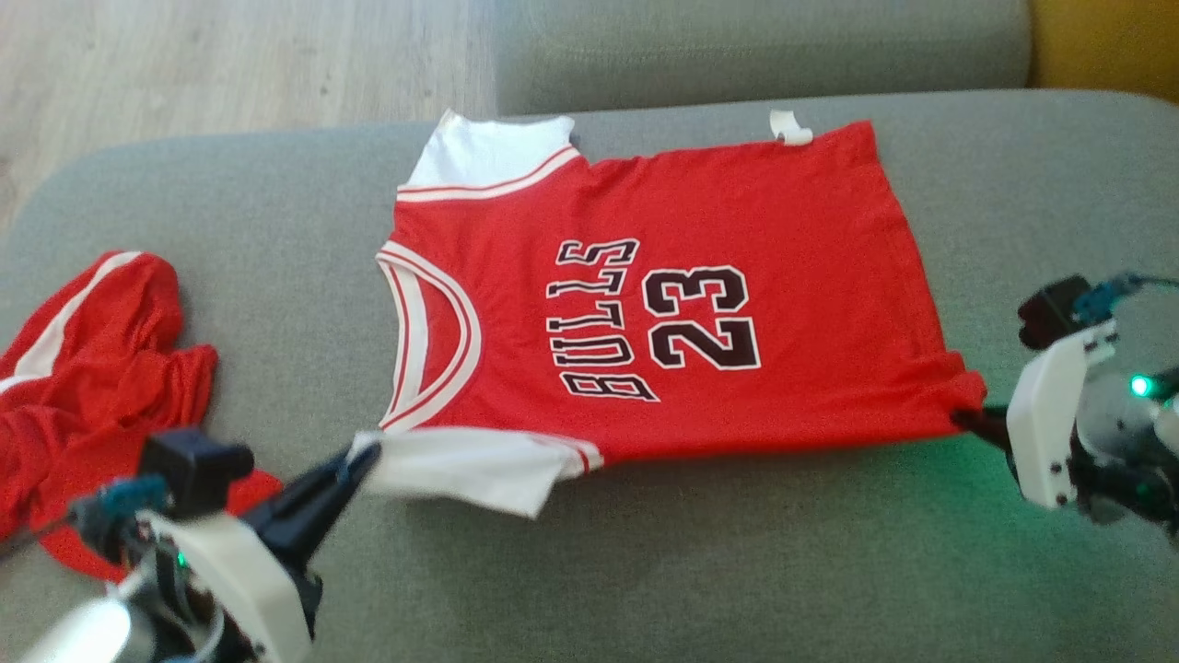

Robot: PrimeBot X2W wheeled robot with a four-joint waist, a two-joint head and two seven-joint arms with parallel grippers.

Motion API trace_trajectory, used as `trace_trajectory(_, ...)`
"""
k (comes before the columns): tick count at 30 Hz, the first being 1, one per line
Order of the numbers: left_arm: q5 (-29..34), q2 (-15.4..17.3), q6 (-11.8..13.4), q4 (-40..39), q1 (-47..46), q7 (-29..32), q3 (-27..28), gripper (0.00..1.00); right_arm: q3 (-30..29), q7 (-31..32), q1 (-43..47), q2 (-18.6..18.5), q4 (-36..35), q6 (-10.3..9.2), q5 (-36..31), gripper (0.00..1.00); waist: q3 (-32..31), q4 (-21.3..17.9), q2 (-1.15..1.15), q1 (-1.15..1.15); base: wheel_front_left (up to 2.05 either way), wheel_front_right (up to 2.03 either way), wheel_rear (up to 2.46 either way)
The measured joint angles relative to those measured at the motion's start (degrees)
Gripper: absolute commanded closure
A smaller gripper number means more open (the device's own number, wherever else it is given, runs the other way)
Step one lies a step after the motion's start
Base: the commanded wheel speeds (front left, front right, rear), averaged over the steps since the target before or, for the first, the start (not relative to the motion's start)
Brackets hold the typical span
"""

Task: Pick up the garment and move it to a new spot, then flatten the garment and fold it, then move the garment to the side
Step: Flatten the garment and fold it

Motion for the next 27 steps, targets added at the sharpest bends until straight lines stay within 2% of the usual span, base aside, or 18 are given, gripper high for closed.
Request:
trace_trajectory(14, 4.3, -3.0, -2.0, 12.2, -20.6, 2.1, -5.1, 1.00, -4.2, 3.0, -8.9, 4.9, 5.3, 0.00, -6.8, 1.00, 7.7, 0.5, 0.00, 0.01, 0.00, 0.00, 0.00)
trace_trajectory(21, 8.2, -5.4, -2.5, 23.0, -31.2, -0.6, -11.8, 1.00, -5.4, 3.4, -12.0, 6.3, 8.0, 0.00, -8.7, 1.00, 11.2, 0.9, 0.00, 0.01, 0.00, 0.00, 0.00)
trace_trajectory(26, 8.6, -6.5, -2.5, 27.1, -35.5, -2.6, -14.9, 1.00, -5.9, 2.8, -13.7, 8.0, 9.5, 0.00, -9.2, 1.00, 12.3, 0.7, 0.00, 0.00, 0.00, 0.00, 0.00)
trace_trajectory(27, 8.6, -7.0, -2.5, 28.8, -36.6, -3.6, -15.8, 0.95, -6.1, 0.9, -14.2, 8.4, 10.0, 0.00, -10.4, 0.27, 12.6, 0.7, 0.00, 0.00, 0.00, 0.00, 0.00)
